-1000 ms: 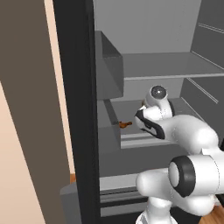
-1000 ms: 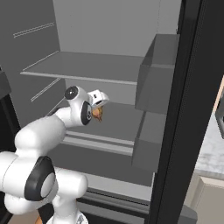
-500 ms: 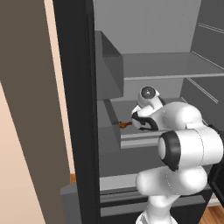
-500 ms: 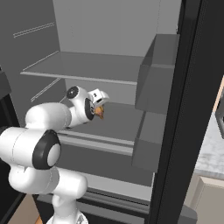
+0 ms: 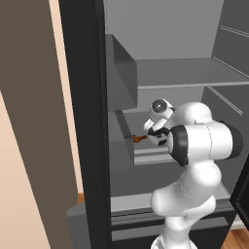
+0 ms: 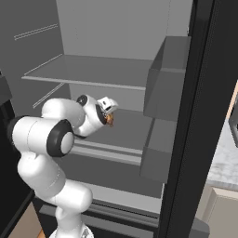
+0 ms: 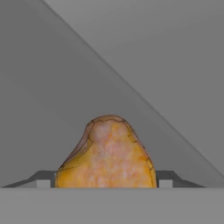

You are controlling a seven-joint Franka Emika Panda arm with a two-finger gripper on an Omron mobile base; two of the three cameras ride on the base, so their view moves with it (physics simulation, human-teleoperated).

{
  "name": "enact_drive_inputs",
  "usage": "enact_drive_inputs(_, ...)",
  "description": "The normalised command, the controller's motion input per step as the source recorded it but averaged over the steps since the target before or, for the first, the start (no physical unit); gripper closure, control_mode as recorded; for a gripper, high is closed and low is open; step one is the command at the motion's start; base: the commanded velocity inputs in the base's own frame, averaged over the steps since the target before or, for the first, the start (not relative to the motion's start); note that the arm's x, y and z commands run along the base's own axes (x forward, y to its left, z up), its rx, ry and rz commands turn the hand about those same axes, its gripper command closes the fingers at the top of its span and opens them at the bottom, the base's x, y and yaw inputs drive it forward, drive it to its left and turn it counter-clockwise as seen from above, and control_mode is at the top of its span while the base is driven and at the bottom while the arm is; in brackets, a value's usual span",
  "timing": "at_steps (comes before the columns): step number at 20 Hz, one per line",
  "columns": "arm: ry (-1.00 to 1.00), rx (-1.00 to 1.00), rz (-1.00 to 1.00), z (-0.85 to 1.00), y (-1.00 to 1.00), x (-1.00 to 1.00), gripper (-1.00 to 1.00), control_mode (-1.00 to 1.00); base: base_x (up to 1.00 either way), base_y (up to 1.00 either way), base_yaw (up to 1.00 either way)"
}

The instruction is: Place the chicken drumstick on the counter behind the older chicken drumstick on the same shelf of the fridge to maintain FIFO order. Close the fridge door when finished.

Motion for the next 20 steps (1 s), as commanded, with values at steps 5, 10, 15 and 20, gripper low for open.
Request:
enact_drive_inputs(5, 0.0, 0.0, 0.0, -0.17, 0.0, 0.44, 1.0, -1.0, 0.0, 0.0, 0.0)
enact_drive_inputs(10, 0.0, -0.01, 0.01, -0.24, 0.0, 0.37, 1.0, -1.0, 0.0, 0.0, 0.0)
enact_drive_inputs(15, 0.0, 0.0, 0.01, -0.18, 0.0, 0.43, 1.0, -1.0, 0.0, 0.0, 0.0)
enact_drive_inputs(20, 0.0, -0.02, 0.0, -0.31, 0.03, 0.38, -1.0, -1.0, 0.0, 0.0, 0.0)
